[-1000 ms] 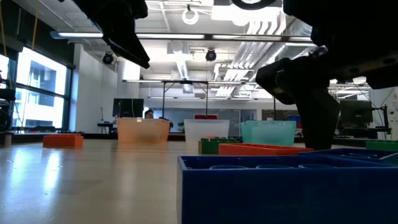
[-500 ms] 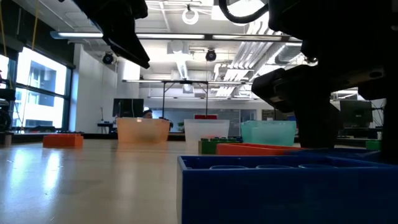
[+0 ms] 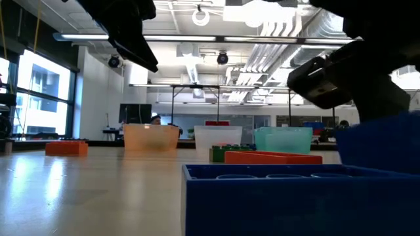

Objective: Sort & place blocks by color
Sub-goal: Put the blue game piece into the green bin

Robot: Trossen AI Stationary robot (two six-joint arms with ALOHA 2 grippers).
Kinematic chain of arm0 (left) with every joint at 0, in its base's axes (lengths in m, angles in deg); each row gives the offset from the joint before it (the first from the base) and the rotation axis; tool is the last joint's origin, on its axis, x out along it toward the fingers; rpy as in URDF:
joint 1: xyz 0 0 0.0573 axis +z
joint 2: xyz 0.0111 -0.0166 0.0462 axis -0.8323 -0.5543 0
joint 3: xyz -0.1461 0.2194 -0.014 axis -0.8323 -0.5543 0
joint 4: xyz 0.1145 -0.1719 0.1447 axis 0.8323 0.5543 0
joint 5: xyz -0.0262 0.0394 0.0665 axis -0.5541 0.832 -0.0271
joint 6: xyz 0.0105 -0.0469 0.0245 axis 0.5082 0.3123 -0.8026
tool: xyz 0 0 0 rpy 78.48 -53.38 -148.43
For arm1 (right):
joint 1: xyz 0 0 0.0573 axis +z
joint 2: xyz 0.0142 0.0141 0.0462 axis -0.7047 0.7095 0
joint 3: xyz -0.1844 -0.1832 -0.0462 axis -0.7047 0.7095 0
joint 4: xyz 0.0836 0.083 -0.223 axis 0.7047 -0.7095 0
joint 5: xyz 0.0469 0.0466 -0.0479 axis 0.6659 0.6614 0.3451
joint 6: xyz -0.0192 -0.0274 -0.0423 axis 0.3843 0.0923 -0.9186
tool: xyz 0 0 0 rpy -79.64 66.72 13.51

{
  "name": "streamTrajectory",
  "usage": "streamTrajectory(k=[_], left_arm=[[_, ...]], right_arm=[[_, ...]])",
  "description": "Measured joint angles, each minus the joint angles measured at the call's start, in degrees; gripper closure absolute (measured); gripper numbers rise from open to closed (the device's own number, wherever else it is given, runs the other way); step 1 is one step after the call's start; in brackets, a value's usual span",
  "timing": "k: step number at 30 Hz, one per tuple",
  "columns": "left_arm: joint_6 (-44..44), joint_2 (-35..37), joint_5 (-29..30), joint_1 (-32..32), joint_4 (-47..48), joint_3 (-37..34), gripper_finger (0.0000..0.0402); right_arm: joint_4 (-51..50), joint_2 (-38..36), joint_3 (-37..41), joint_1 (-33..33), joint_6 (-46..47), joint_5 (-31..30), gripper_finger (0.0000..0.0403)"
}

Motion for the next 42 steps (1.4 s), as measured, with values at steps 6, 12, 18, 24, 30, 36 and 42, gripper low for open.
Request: streamTrajectory(k=[6, 12, 18, 24, 30, 36, 42], left_arm=[[-0.38, 0.00, -0.01, 0.02, 0.01, 0.00, 0.0142], [-0.46, 0.00, 0.00, 0.01, 0.01, 0.00, 0.0142], [-0.46, 0.00, 0.00, 0.00, 0.00, 0.00, 0.0142], [-0.47, 0.00, 0.00, 0.00, 0.02, 0.00, 0.0142], [-2.03, 0.00, 0.00, 0.00, 0.02, 0.00, 0.0142], [-2.44, 0.00, 0.00, 0.00, -0.01, 0.00, 0.0142], [-2.45, 0.00, 0.00, 0.00, -0.03, 0.00, 0.0142]], right_arm=[[-3.42, -3.26, 0.00, 0.31, 3.61, -0.39, 0.0289], [-7.29, -8.28, -0.01, -0.23, 3.49, -8.18, 0.0289], [-9.57, -15.04, -0.09, -3.22, 1.09, -19.59, 0.0289], [-11.27, -22.02, -0.09, -9.10, -6.07, -28.10, 0.0289], [-12.47, -27.97, -0.09, -17.70, -11.57, -34.66, 0.0289], [-13.49, -32.32, -0.09, -28.91, -12.24, -39.31, 0.0288], [-13.59, -33.46, -0.09, -41.31, -12.22, -38.75, 0.0288]])
